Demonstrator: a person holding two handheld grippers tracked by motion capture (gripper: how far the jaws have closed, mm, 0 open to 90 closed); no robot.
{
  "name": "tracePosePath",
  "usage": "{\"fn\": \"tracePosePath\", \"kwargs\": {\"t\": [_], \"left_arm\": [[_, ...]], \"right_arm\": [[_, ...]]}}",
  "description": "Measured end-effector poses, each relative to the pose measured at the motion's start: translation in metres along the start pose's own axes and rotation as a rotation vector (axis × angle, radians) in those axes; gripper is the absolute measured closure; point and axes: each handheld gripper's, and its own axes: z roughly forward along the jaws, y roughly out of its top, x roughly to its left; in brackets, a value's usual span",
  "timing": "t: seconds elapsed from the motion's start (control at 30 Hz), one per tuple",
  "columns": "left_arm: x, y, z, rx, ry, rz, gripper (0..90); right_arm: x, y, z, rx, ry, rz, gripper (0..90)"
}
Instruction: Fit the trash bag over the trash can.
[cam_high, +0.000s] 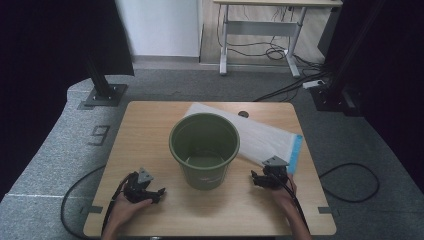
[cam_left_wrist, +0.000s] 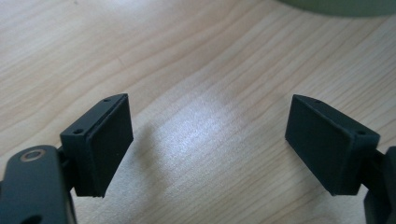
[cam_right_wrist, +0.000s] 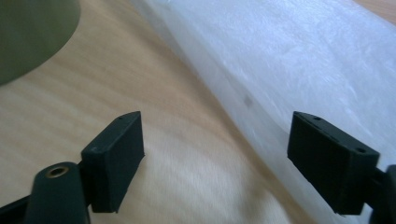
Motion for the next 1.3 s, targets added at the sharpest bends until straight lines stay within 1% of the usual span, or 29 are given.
{"fn": "tracePosePath", "kwargs": {"t": [0.03, 0.07, 0.1, 0.13, 0.17, 0.2, 0.23, 0.3, 0.33, 0.37, 0.4, 0.47, 0.53, 0.57, 0.6, 0.63, 0.7, 0.73, 0.8, 0.83, 0.87, 0.93, 0.97, 1.0, 1.03, 1.13, 1.2, 1.23, 1.3], "left_arm": [[0.0, 0.0, 0.0, 0.0, 0.0, 0.0, 14.7], [0.001, 0.0, 0.001, -0.004, -0.017, -0.013, 14.7], [0.003, 0.0, 0.002, -0.007, -0.024, -0.019, 14.5], [0.004, 0.0, 0.003, -0.009, -0.024, -0.026, 14.5], [0.004, 0.0, 0.003, -0.009, -0.024, -0.026, 14.4], [0.006, -0.001, 0.003, -0.009, -0.027, -0.041, 14.4], [0.006, -0.001, 0.003, -0.009, -0.027, -0.041, 14.4], [0.007, -0.002, 0.003, -0.017, -0.035, -0.052, 14.4], [0.008, -0.004, 0.004, -0.026, -0.043, -0.063, 14.4], [0.01, -0.005, 0.004, -0.032, -0.052, -0.077, 14.2], [0.011, -0.005, 0.005, -0.033, -0.051, -0.078, 14.3], [0.012, -0.005, 0.005, -0.036, -0.049, -0.08, 14.3], [0.012, -0.005, 0.005, -0.037, -0.047, -0.083, 14.4], [0.012, -0.005, 0.005, -0.037, -0.047, -0.083, 14.5], [0.011, -0.006, 0.005, -0.04, -0.044, -0.087, 14.5], [0.011, -0.006, 0.005, -0.04, -0.041, -0.089, 14.8], [0.013, -0.006, 0.005, -0.04, -0.045, -0.086, 14.8], [0.013, -0.005, 0.005, -0.04, -0.044, -0.086, 14.8], [0.013, -0.005, 0.005, -0.04, -0.045, -0.085, 14.9], [0.013, -0.005, 0.005, -0.04, -0.044, -0.085, 14.9], [0.012, -0.006, 0.005, -0.04, -0.04, -0.09, 15.3], [0.012, -0.005, 0.005, -0.041, -0.039, -0.091, 15.3], [0.012, -0.005, 0.005, -0.041, -0.039, -0.091, 15.2], [0.013, -0.005, 0.006, -0.041, -0.04, -0.09, 15.2], [0.014, -0.003, 0.007, -0.041, -0.044, -0.088, 15.1], [0.014, -0.002, 0.009, -0.042, -0.044, -0.086, 15.1], [0.014, -0.002, 0.009, -0.042, -0.044, -0.084, 15.4], [0.014, -0.002, 0.008, -0.043, -0.046, -0.083, 15.6], [0.014, -0.002, 0.008, -0.043, -0.046, -0.084, 15.8]], "right_arm": [[0.0, 0.0, 0.0, 0.0, 0.0, 0.0, 18.6], [0.0, 0.003, 0.004, 0.01, 0.005, 0.009, 18.8], [-0.003, 0.006, 0.013, 0.042, 0.017, 0.02, 20.5], [-0.005, 0.006, 0.015, 0.044, 0.014, 0.021, 21.3], [-0.007, 0.006, 0.018, 0.04, 0.027, 0.034, 23.0], [-0.01, 0.006, 0.019, 0.037, 0.034, 0.048, 24.3], [-0.013, 0.006, 0.02, 0.032, 0.027, 0.057, 26.9], [-0.017, 0.006, 0.02, 0.032, 0.028, 0.08, 36.6], [-0.021, 0.005, 0.02, 0.028, 0.036, 0.099, 43.1], [-0.023, 0.004, 0.019, 0.022, 0.042, 0.105, 52.3], [-0.025, 0.003, 0.018, 0.018, 0.04, 0.107, 58.6], [-0.031, 0.0, 0.013, 0.016, 0.042, 0.114, 79.4], [-0.037, -0.003, 0.01, 0.025, 0.042, 0.137, 86.6], [-0.037, -0.003, 0.01, 0.025, 0.042, 0.137, 86.6], [-0.04, -0.005, 0.008, 0.03, 0.046, 0.153, 88.1], [-0.046, -0.012, 0.0, 0.024, 0.047, 0.173, 88.6], [-0.049, -0.019, -0.009, 0.023, 0.046, 0.179, 88.7], [-0.051, -0.023, -0.016, 0.022, 0.044, 0.179, 88.7], [-0.054, -0.034, -0.034, 0.014, 0.044, 0.198, 88.7], [-0.054, -0.034, -0.034, 0.014, 0.044, 0.198, 88.7], [-0.056, -0.048, -0.054, 0.01, 0.033, 0.205, 88.7], [-0.055, -0.059, -0.068, 0.015, 0.029, 0.196, 88.8], [-0.055, -0.059, -0.068, 0.015, 0.029, 0.196, 88.8], [-0.054, -0.066, -0.075, 0.019, 0.027, 0.191, 88.7], [-0.052, -0.075, -0.089, 0.022, 0.029, 0.188, 88.7], [-0.05, -0.078, -0.096, 0.015, 0.026, 0.182, 88.6], [-0.047, -0.075, -0.096, 0.02, 0.03, 0.174, 77.6], [-0.044, -0.072, -0.094, 0.026, 0.03, 0.172, 70.1], [-0.034, -0.063, -0.09, 0.017, 0.041, 0.138, 60.0]]}}
